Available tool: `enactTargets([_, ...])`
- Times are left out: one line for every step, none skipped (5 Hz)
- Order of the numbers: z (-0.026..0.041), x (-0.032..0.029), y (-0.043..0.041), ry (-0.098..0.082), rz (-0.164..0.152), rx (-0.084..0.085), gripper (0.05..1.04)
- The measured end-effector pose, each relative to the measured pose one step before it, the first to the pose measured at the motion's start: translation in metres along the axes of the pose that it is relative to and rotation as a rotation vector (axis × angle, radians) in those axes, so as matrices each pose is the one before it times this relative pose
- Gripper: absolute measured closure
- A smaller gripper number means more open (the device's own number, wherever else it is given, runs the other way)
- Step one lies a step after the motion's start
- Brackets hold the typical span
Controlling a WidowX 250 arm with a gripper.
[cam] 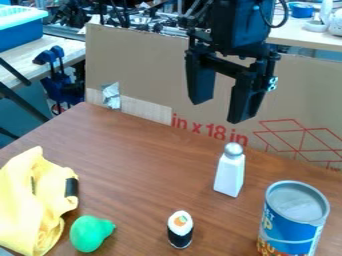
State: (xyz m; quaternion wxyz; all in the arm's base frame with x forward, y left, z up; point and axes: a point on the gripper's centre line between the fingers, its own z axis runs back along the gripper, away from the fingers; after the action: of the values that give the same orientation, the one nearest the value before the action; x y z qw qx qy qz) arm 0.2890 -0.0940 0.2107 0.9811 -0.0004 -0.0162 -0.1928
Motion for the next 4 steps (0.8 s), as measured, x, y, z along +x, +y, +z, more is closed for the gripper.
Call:
enactTargets([-0.00944,-0.00095,0.00037,0.0337,-0.0001,-0.0024,0.078])
enactTargets([-0.01303,-0.02094,0.00494,0.0578,-0.0815,-0.008,0.078])
enactTargets([0.00489,-0.00976,0.00449,0.0054,-0.1682,-0.0447,0.078])
enactTargets([-0.0053,-0.01314,0.00601,-0.0005,-0.1496,-0.0014,0.078])
